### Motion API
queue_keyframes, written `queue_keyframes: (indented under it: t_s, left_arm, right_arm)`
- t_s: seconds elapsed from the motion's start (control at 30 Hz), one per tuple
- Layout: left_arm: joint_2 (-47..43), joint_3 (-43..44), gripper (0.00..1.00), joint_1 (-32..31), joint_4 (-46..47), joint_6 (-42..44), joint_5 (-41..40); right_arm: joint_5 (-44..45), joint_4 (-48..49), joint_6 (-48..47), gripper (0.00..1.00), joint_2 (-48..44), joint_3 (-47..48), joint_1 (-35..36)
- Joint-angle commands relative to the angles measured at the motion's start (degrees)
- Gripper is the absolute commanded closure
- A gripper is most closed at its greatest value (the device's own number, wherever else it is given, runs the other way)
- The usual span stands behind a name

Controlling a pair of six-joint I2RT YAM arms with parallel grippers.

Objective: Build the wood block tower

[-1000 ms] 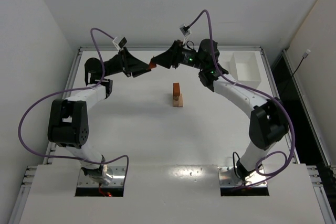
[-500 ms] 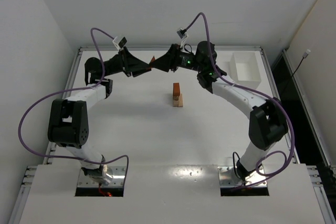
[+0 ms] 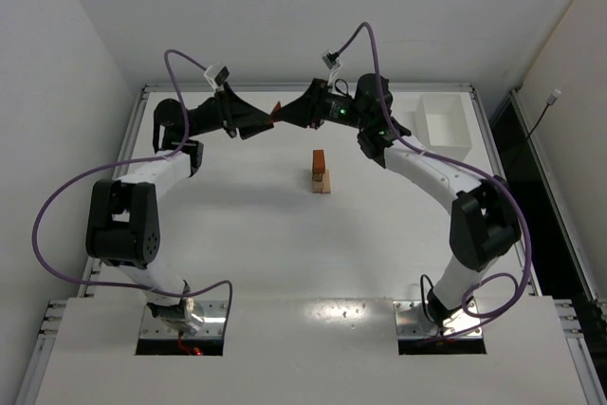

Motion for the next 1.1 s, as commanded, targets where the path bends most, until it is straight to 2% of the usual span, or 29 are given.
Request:
queue_keyframes:
  t_s: [0.0,0.03,0.07,0.1,0.13,0.17,0.23,0.27,0.3,0.33,0.37,0.4,0.43,0.47,0.5,0.53,0.6,0.63,0.73,0.77,0.83,0.93,1.07]
  left_arm:
    - [-1.5,2.2,0.53,0.0,-13.3,8.9,0.0]
    - [-2.2,2.2,0.38,0.5,-15.3,12.1,0.0]
    - [-2.2,2.2,0.1,0.5,-22.3,14.6,-0.6]
    - [-3.2,2.2,0.04,1.2,-25.7,17.2,-0.6]
    - [-3.9,1.5,0.01,2.1,-28.4,19.7,-1.5]
    - [-5.4,1.5,0.01,2.1,-31.4,25.1,-2.0]
    - [-6.9,0.9,0.0,3.7,-43.1,31.2,-4.1]
    - [-8.0,1.5,0.0,3.7,-47.7,38.5,-5.0]
    - [-8.0,3.2,0.0,4.4,-58.1,42.8,-7.1]
    - [-8.9,4.1,0.0,5.0,-62.9,47.0,-8.4]
    - [-8.9,5.1,0.0,5.0,-67.7,55.5,-10.1]
    - [-9.5,7.7,0.0,5.0,-72.5,59.8,-14.2]
    - [-9.5,8.9,0.0,5.6,-80.5,63.6,-16.3]
    - [-10.0,10.0,0.0,5.6,-83.2,69.7,-18.0]
    - [-10.0,11.3,0.0,5.6,-85.9,72.4,-19.9]
    - [-10.0,13.7,0.0,5.6,-90.3,74.4,-24.6]
    - [-10.0,15.6,0.02,5.6,-93.2,78.6,-28.2]
    - [-10.0,17.6,0.02,5.0,-94.7,79.8,-33.9]
    - [-10.0,19.0,0.02,4.3,-98.9,83.7,-40.1]
    - [-10.6,19.8,0.02,4.3,-100.1,83.7,-44.5]
    - [-11.2,19.8,0.02,4.3,-100.7,85.0,-46.2]
    - [-11.9,19.8,0.02,4.3,-100.7,85.7,-46.2]
    - [-11.9,19.8,0.02,4.3,-100.7,85.7,-46.2]
  right_arm:
    - [-0.1,4.1,-2.5,1.0,-2.1,1.0,0.2]
    - [-0.1,3.4,-3.5,1.0,-2.8,1.0,0.2]
    - [-0.1,3.4,-4.3,1.0,-2.8,1.0,0.2]
    - [-0.1,2.7,-5.2,1.0,-4.2,1.0,-0.3]
    - [0.5,0.0,-7.6,1.0,-4.8,1.0,-0.3]
    - [0.5,-1.1,-8.5,1.0,-5.5,0.4,-0.9]
    - [1.2,-5.3,-11.3,1.0,-8.0,-0.4,-2.2]
    - [1.2,-7.5,-12.7,1.0,-8.8,-0.4,-3.2]
    - [0.6,-10.0,-14.2,1.0,-9.5,-0.4,-3.8]
    - [0.1,-15.8,-15.9,1.0,-10.2,-0.4,-4.6]
    - [0.1,-19.7,-20.4,1.0,-11.5,-0.4,-5.7]
    - [0.1,-24.5,-23.3,1.0,-12.0,0.4,-6.2]
    - [0.7,-33.9,-28.5,1.0,-12.0,2.1,-6.7]
    - [1.5,-38.0,-30.7,1.0,-12.7,2.9,-7.6]
    - [2.1,-41.8,-33.2,1.0,-12.7,4.5,-8.2]
    - [3.2,-49.6,-35.5,1.0,-13.3,5.6,-8.2]
    - [7.0,-55.1,-40.5,1.0,-13.3,7.5,-8.9]
    - [7.8,-57.9,-42.0,1.0,-13.3,8.3,-8.9]
    - [12.8,-66.8,-45.5,1.0,-11.9,11.1,-8.9]
    - [15.1,-68.9,-46.1,1.0,-11.2,11.8,-9.4]
    - [19.4,-75.8,-48.5,1.0,-9.4,14.0,-10.0]
    - [25.4,-80.0,-50.7,1.0,-8.7,14.1,-11.6]
    - [30.0,-83.9,-54.8,1.0,-5.7,8.6,-15.2]
